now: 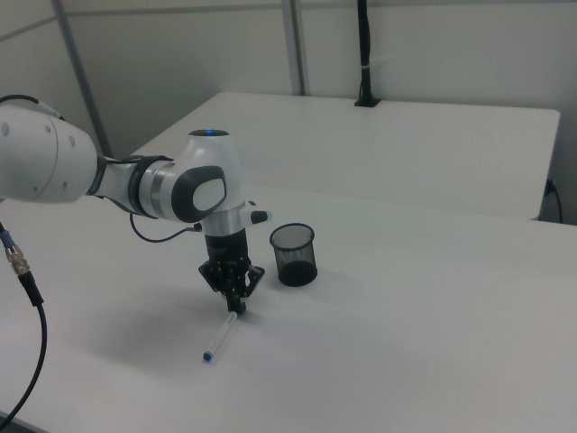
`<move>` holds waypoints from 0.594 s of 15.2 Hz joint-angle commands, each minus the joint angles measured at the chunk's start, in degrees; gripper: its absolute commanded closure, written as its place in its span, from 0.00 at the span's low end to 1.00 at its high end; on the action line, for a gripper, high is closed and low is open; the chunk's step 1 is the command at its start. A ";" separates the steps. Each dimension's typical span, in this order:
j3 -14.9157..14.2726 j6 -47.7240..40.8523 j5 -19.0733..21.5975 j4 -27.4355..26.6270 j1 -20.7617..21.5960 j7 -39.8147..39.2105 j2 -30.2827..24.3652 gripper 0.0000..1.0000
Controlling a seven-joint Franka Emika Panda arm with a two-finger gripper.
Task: Insert the marker
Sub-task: 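Close the gripper on the marker near its capped end, then lift the marker and carry it above the black mesh cup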
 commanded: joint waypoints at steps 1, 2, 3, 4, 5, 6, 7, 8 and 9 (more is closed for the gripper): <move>-0.68 -1.24 0.09 1.07 0.36 -0.40 -3.11 0.97; -1.37 -3.87 0.53 3.08 0.54 -0.40 -3.64 0.97; -1.73 -6.07 1.32 5.54 0.80 -0.31 -4.08 0.97; -1.82 -7.40 2.37 8.18 0.80 -0.31 -4.35 0.96; -1.91 -8.11 3.60 10.73 0.63 -0.40 -4.52 0.97; -2.43 -8.12 4.31 12.93 0.54 -0.58 -5.05 0.97; -3.22 -7.77 4.75 14.51 0.62 -0.75 -5.49 0.96; -4.01 -7.33 5.36 16.01 0.62 -0.93 -5.75 0.96; -4.63 -6.63 6.24 17.59 0.54 -1.10 -5.76 0.97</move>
